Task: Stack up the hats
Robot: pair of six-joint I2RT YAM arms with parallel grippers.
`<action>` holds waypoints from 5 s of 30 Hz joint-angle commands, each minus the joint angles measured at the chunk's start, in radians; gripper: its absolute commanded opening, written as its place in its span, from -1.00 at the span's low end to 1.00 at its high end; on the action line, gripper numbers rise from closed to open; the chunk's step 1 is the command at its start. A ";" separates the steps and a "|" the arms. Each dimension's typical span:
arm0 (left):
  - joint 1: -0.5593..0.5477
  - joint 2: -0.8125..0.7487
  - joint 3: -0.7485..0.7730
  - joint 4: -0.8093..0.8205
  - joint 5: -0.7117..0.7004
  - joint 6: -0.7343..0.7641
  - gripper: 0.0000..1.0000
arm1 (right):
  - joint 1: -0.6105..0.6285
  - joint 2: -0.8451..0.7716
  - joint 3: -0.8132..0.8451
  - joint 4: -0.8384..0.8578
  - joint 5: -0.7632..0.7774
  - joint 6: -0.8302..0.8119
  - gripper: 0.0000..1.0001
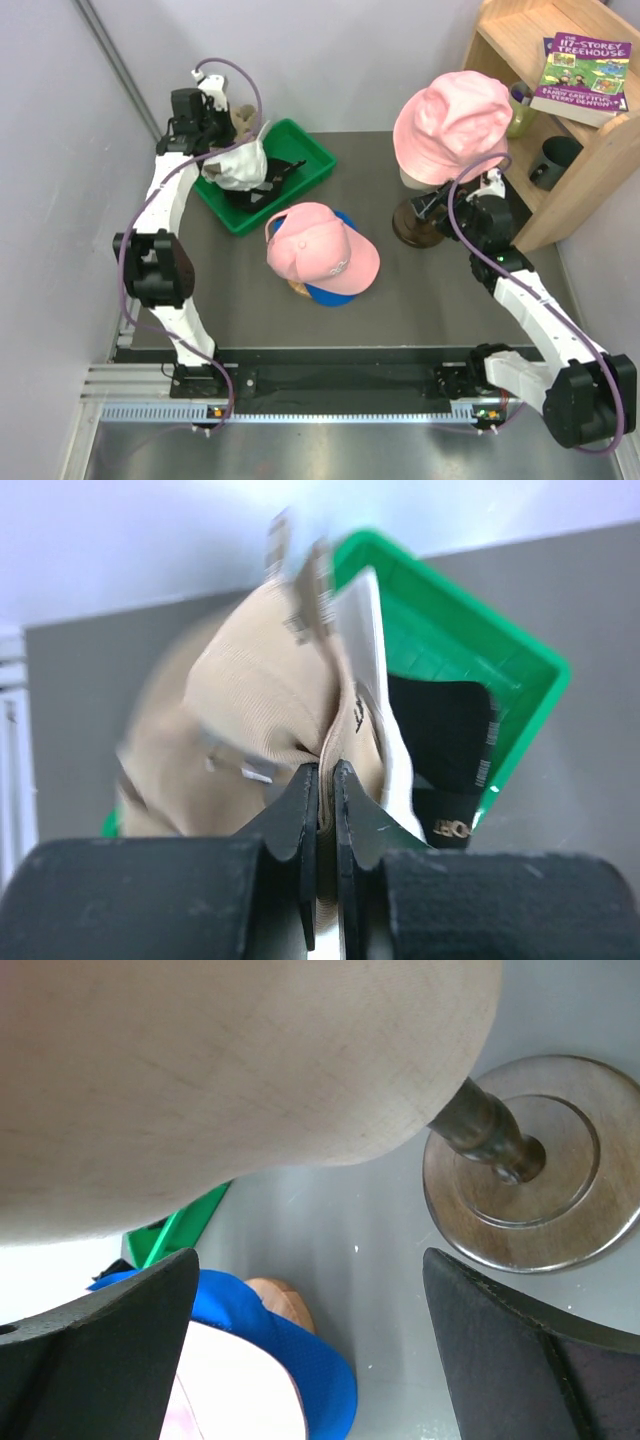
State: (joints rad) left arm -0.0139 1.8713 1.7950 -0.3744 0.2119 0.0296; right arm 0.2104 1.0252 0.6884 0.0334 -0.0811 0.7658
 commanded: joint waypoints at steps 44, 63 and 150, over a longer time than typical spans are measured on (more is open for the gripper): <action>-0.067 0.111 -0.026 0.022 0.198 -0.137 0.64 | -0.028 -0.168 -0.046 -0.041 -0.059 -0.033 0.86; -0.070 0.000 -0.079 0.078 0.060 -0.105 -1.00 | -0.035 -0.159 -0.044 -0.041 -0.059 -0.022 0.86; -0.106 -0.212 -0.312 0.595 -0.103 -0.152 -1.00 | -0.032 -0.301 -0.072 -0.084 -0.042 -0.037 0.82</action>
State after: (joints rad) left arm -0.1249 1.7084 1.4284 0.1493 0.0856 -0.1318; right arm 0.1867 0.7345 0.6132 -0.0738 -0.1253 0.7406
